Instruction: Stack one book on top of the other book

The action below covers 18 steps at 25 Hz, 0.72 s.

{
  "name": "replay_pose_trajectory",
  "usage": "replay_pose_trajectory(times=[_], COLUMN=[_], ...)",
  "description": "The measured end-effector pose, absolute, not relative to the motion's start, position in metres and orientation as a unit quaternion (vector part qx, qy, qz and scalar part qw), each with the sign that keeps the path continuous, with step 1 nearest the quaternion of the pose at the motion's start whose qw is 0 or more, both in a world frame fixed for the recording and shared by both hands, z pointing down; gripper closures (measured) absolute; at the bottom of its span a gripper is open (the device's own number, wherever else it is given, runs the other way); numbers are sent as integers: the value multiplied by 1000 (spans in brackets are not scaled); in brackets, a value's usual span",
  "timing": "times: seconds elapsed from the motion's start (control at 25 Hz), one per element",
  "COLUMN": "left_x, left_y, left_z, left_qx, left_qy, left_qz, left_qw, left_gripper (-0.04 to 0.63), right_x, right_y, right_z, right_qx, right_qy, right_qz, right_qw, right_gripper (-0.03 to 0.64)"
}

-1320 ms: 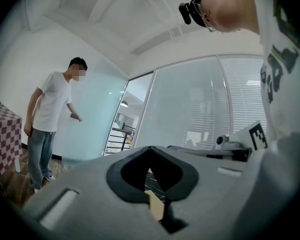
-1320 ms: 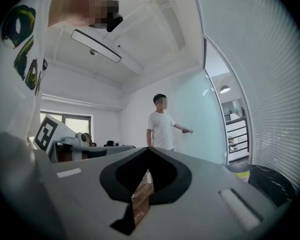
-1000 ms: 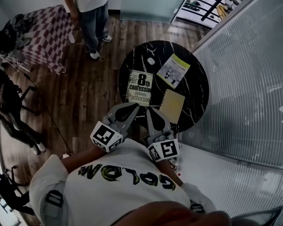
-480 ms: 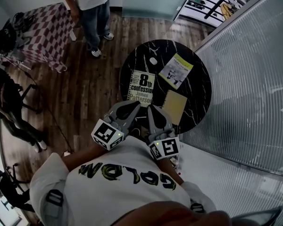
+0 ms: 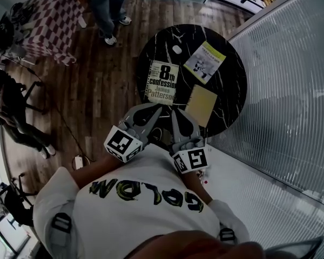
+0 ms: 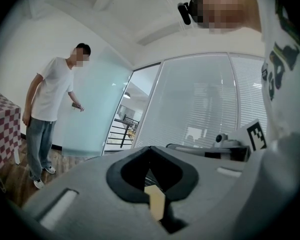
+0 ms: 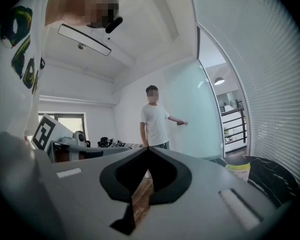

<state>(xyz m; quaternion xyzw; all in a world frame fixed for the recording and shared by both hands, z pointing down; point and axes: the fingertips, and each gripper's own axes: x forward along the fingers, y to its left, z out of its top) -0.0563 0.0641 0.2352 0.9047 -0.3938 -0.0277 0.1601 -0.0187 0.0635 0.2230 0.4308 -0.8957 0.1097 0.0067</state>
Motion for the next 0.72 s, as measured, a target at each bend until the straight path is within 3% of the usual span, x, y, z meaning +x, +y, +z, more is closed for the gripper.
replay_pose_trajectory(times=[0.72], left_x=[-45], left_y=[62], left_z=[271], left_qx=[890], left_qy=[-416], left_qz=[4], left_qw=[185], left_gripper=[591], right_x=[0], right_y=[65], right_z=[256], right_qx=[425], right_qy=[-894], right_qz=[141], right_qw=[30], right_gripper=[614])
